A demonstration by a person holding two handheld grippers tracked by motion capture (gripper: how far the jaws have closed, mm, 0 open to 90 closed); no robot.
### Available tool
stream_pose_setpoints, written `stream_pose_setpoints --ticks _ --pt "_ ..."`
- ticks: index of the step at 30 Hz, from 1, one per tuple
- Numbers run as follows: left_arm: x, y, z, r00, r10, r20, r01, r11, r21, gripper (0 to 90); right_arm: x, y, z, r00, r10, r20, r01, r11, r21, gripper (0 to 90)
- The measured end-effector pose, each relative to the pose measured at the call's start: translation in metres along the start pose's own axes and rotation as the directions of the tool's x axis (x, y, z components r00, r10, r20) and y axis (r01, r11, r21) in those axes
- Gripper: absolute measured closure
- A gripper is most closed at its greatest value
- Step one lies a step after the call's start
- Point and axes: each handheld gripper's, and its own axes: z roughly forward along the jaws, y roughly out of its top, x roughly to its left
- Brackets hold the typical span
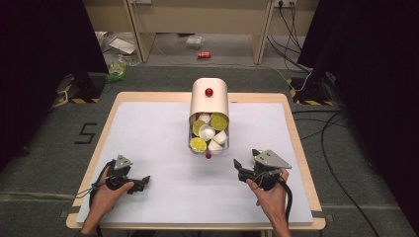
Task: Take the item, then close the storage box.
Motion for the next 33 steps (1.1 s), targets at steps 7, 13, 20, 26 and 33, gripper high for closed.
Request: stream_pose_setpoints --ticks 7,13,20,26,33 --pt "0.0 0.0 0.0 1.0 0.0 0.0 0.0 1.0 0.0 0.0 0.001 0.0 -0.003 1.0 0.001 0.008 -0.001 1.0 -0.004 25.8" --pt "0.0 0.0 0.0 1.0 0.0 0.0 0.0 1.0 0.0 0.0 0.0 0.002 -0.004 1.0 -0.003 0.002 0.003 1.0 -0.011 25.7" --pt "0.0 0.0 0.0 1.0 0.0 0.0 0.0 1.0 0.001 0.0 0.0 0.004 0.0 1.0 -0.005 0.0 0.005 1.0 -0.013 25.4" --pt "0.0 0.0 0.0 1.0 0.0 0.0 0.0 1.0 0.0 0.0 0.0 0.007 0.004 0.9999 -0.014 -0.004 0.014 1.0 -0.014 25.4" --pt "0.0 0.0 0.0 1.0 0.0 0.0 0.0 1.0 -0.001 0.0 0.009 0.008 0.014 0.9995 -0.028 -0.014 0.028 1.0 0.003 25.4"
